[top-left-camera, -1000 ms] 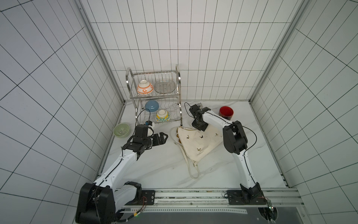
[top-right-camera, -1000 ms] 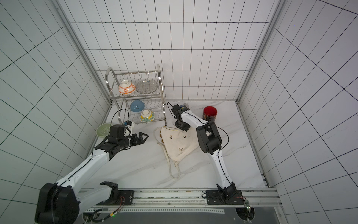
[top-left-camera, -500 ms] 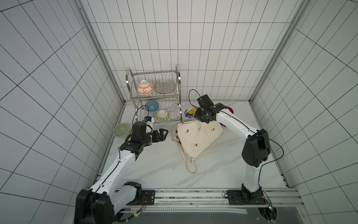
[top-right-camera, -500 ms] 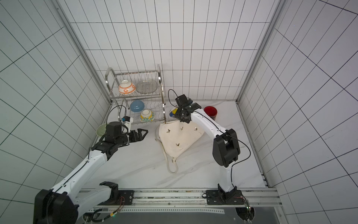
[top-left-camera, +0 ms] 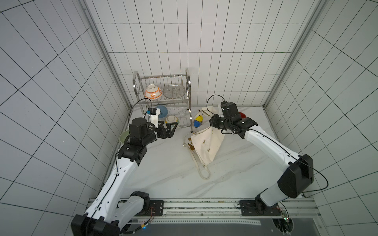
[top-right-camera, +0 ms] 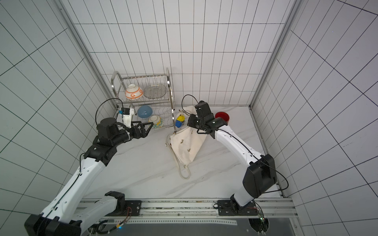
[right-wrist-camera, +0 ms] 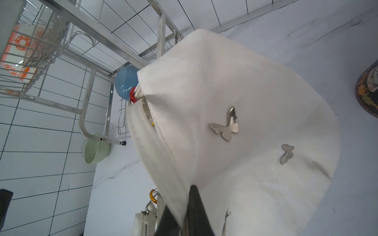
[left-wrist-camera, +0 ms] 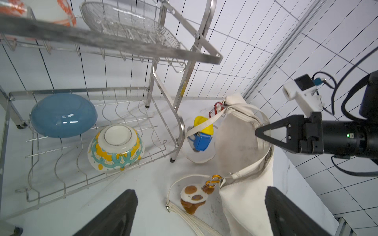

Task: Remove the decoration from the bag
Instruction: Pick up the bag from the center of the board, then adjust the bag at the center of the board.

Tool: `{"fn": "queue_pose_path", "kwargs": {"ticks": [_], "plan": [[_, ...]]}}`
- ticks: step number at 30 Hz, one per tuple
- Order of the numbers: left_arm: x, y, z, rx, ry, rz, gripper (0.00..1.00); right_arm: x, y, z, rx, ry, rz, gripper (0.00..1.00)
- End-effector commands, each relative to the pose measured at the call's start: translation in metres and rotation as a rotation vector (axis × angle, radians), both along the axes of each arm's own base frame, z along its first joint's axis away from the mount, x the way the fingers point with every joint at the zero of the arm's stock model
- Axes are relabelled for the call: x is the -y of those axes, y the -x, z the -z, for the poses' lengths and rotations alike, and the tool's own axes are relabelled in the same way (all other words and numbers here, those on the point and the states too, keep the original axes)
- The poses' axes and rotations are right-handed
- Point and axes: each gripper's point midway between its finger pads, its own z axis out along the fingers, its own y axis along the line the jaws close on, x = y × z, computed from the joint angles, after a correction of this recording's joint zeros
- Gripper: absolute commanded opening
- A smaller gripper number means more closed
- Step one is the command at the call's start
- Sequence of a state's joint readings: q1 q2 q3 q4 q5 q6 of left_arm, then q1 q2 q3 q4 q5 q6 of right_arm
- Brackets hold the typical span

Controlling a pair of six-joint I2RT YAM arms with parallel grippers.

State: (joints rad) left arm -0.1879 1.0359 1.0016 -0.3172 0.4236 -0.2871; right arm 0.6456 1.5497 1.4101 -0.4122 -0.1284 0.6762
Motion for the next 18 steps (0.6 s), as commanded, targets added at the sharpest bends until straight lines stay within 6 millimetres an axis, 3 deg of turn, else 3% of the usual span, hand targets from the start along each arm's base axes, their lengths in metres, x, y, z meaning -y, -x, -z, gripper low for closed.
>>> {"fn": "queue_pose_path", "kwargs": {"ticks": [1,3,7,11,18], "plan": [[0.011,-0.008,-0.010,-0.051,0.066,0.038,0.98,-0.008,0.007,-0.042,0.122,-0.126,-0.036,0.00],[0.020,-0.013,-0.012,-0.109,0.144,0.033,0.98,-0.008,0.011,-0.046,0.132,-0.161,-0.026,0.00],[0.060,-0.010,-0.013,-0.181,0.217,0.073,0.98,-0.012,0.014,-0.046,0.134,-0.212,-0.005,0.00],[0.086,-0.013,0.001,-0.302,0.319,0.073,0.98,-0.016,0.018,-0.049,0.159,-0.249,-0.003,0.00],[0.102,-0.031,0.000,-0.375,0.478,-0.026,0.98,-0.030,0.031,-0.046,0.160,-0.275,-0.048,0.00]]}}
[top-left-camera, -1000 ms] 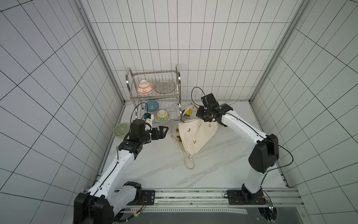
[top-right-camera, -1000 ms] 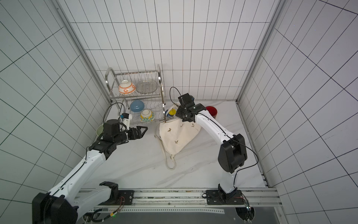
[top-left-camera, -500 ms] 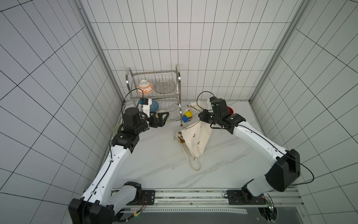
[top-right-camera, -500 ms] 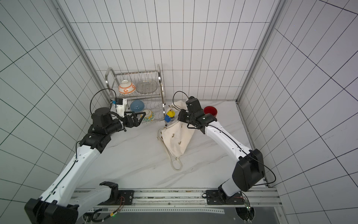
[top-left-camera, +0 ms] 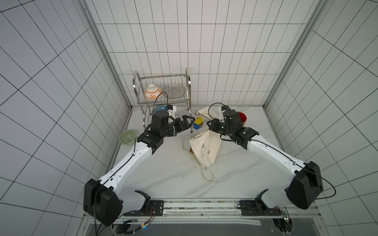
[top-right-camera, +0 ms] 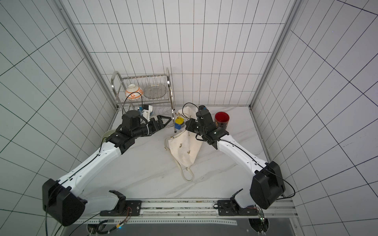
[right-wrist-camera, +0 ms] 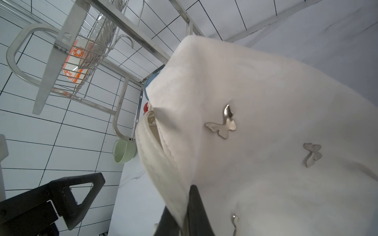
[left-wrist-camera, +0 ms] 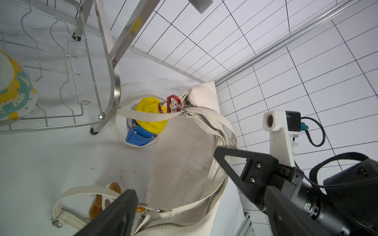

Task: Remove the decoration from the bag
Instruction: Adjust the bag at the center of the board.

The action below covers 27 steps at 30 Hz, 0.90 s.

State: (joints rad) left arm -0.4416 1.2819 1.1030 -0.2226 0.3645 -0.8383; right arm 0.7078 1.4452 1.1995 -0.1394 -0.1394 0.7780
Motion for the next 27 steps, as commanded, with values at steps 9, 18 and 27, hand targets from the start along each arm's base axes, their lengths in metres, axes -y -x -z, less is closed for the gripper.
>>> {"fn": "queue_pose_path", "kwargs": {"ticks": [9,18,27], "plan": [[0.026,-0.025,-0.007,-0.142,0.164,-0.103,0.98,-0.011,0.020,-0.039,0.114,-0.087,-0.062,0.00],[0.051,-0.032,-0.014,-0.229,0.321,-0.040,0.96,-0.011,0.039,-0.041,0.186,-0.067,-0.141,0.00],[0.072,-0.020,-0.013,-0.304,0.396,0.027,0.81,-0.011,0.059,-0.033,0.247,-0.036,-0.244,0.00]]}}
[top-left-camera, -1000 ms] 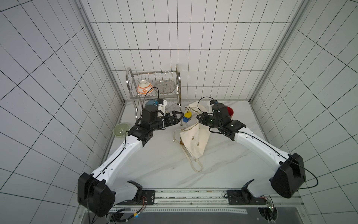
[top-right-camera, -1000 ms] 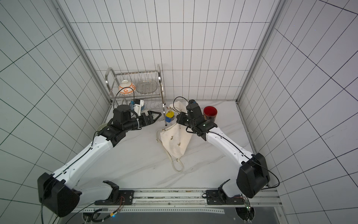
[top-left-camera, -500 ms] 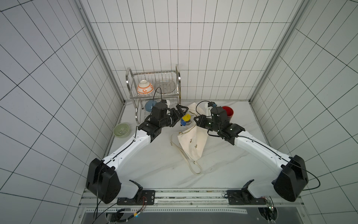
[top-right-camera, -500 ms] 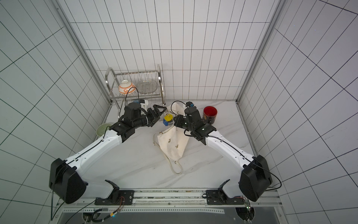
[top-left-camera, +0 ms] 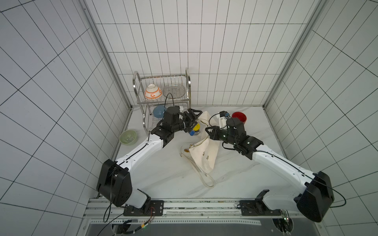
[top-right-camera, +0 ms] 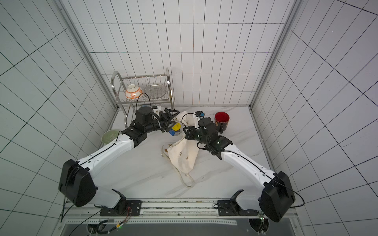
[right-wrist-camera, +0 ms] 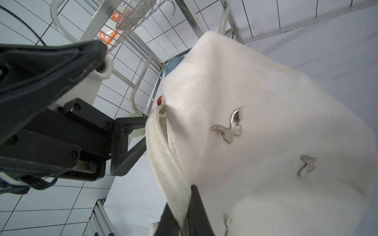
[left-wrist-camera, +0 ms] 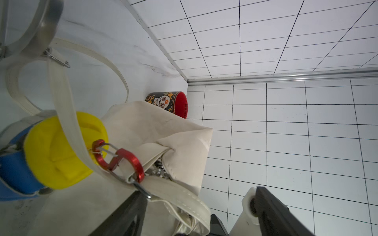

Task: Remove the decoration from the bag
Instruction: Adjust the bag at the center of the board.

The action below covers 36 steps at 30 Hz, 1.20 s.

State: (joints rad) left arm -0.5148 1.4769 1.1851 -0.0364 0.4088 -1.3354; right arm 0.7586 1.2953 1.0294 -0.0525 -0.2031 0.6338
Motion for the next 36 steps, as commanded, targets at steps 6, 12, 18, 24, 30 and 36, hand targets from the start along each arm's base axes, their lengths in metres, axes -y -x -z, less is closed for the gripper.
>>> {"fn": "queue_pose_path", "kwargs": {"ticks": [6,12,18,24,30,36], "plan": [[0.023,0.011,-0.011,-0.004,0.071,0.076,0.69,-0.011,0.021,-0.028,0.131,-0.042,-0.120,0.00],[0.029,0.015,-0.008,0.003,0.058,0.109,0.60,-0.013,0.028,-0.026,0.164,-0.020,-0.157,0.00],[0.043,0.026,0.002,0.024,0.000,0.203,0.47,-0.018,0.042,-0.021,0.236,0.053,-0.254,0.00],[0.037,0.039,0.016,0.041,-0.103,0.267,0.37,-0.010,0.044,-0.016,0.270,0.086,-0.239,0.00],[0.036,0.049,0.020,0.092,-0.186,0.356,0.24,-0.005,0.045,-0.015,0.298,0.109,-0.235,0.00],[0.030,0.049,0.020,0.145,-0.249,0.370,0.00,-0.007,0.047,-0.014,0.293,0.108,-0.253,0.00]]}}
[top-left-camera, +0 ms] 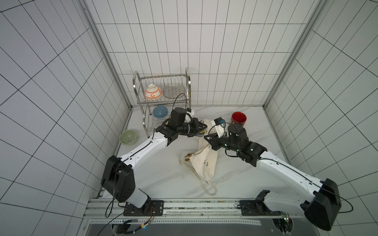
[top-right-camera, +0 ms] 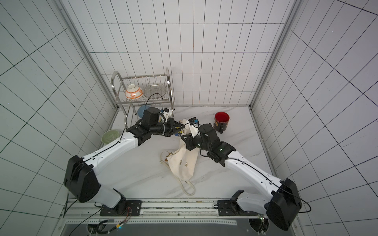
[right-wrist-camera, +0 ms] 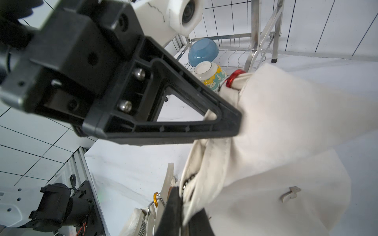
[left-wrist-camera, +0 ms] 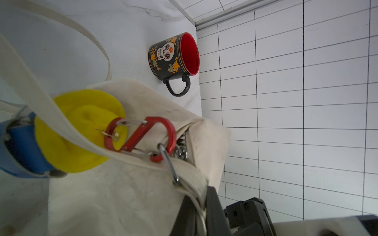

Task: Remove the decoration from the bag
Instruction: Adjust the bag at the center of the board.

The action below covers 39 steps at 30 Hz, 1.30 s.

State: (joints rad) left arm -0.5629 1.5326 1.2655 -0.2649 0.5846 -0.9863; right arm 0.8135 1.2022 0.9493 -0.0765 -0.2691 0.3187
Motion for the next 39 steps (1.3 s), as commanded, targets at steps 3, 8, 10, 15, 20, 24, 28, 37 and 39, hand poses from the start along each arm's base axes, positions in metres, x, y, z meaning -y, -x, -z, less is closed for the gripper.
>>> {"fn": "queue_pose_path", "kwargs": {"ticks": [3,8,10,15,20,24,28,37,39], "plan": [[-0.008,0.005,-0.020,0.127,-0.044,0.044,0.00,-0.004,0.005,-0.018,0.057,-0.045,-0.027,0.00],[-0.023,0.004,-0.034,0.267,-0.098,0.050,0.00,-0.006,0.009,-0.011,0.011,-0.051,-0.049,0.08],[-0.031,0.003,-0.036,0.304,-0.112,0.053,0.00,-0.005,0.012,-0.013,0.003,-0.054,-0.064,0.25],[-0.044,0.012,-0.038,0.428,-0.210,0.110,0.00,0.008,0.025,-0.019,-0.041,-0.041,-0.129,0.54],[-0.063,0.025,-0.035,0.605,-0.391,0.210,0.00,0.051,0.025,-0.047,-0.039,-0.081,-0.161,0.63],[-0.077,0.036,-0.052,0.780,-0.530,0.311,0.00,0.070,0.017,-0.078,-0.001,-0.116,-0.193,0.66],[-0.094,0.036,-0.073,0.945,-0.739,0.398,0.00,0.064,0.004,-0.086,0.030,-0.111,-0.230,0.67],[-0.089,0.043,-0.074,1.244,-1.043,0.510,0.00,0.047,-0.013,-0.100,0.011,-0.250,-0.244,0.69],[-0.084,0.042,-0.063,1.292,-1.052,0.482,0.00,0.047,-0.012,-0.091,-0.012,-0.253,-0.251,0.69]]}}
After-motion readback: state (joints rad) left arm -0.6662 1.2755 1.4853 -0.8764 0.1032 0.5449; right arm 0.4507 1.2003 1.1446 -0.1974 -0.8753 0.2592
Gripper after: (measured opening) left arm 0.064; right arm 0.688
